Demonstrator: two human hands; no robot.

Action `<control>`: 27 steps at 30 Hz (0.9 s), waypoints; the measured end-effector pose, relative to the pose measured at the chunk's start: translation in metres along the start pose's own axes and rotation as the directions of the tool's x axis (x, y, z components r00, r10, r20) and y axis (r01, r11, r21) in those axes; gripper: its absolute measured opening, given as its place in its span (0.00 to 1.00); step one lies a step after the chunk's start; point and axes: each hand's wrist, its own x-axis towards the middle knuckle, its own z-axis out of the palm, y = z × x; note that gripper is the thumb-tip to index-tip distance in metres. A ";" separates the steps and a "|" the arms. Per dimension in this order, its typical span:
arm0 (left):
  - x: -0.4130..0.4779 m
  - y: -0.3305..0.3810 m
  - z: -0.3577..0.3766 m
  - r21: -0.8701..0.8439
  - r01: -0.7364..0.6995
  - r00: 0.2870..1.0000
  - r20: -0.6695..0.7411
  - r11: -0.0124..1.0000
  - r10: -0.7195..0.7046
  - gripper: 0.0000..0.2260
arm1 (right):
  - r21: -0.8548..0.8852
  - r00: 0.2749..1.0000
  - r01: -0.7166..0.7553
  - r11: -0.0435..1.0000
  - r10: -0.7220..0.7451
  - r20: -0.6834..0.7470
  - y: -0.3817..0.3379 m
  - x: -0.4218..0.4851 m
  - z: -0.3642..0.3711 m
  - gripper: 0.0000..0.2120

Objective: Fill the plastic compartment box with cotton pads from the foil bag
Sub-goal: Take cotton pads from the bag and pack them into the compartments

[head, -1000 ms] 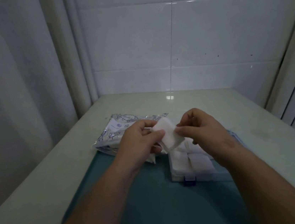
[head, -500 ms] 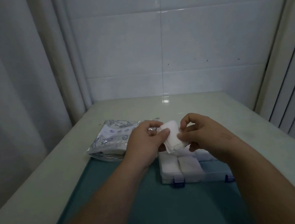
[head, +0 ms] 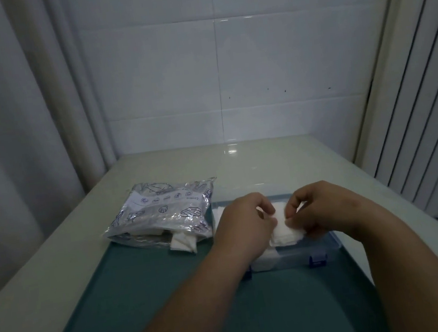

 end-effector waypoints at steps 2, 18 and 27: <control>-0.002 0.002 0.004 0.109 -0.004 1.000 0.016 0.994 0.002 0.03 | -0.033 1.000 -0.026 0.999 0.026 0.007 0.001 -0.001 0.000 0.03; -0.004 -0.004 0.018 0.425 -0.058 0.998 0.033 0.903 0.049 0.11 | -0.489 0.992 -0.075 0.869 0.116 0.054 0.000 0.013 0.023 0.12; 0.003 -0.004 0.015 0.400 -0.043 0.984 0.175 0.915 -0.030 0.11 | -0.622 0.980 -0.125 0.773 0.194 0.043 -0.002 0.017 0.024 0.17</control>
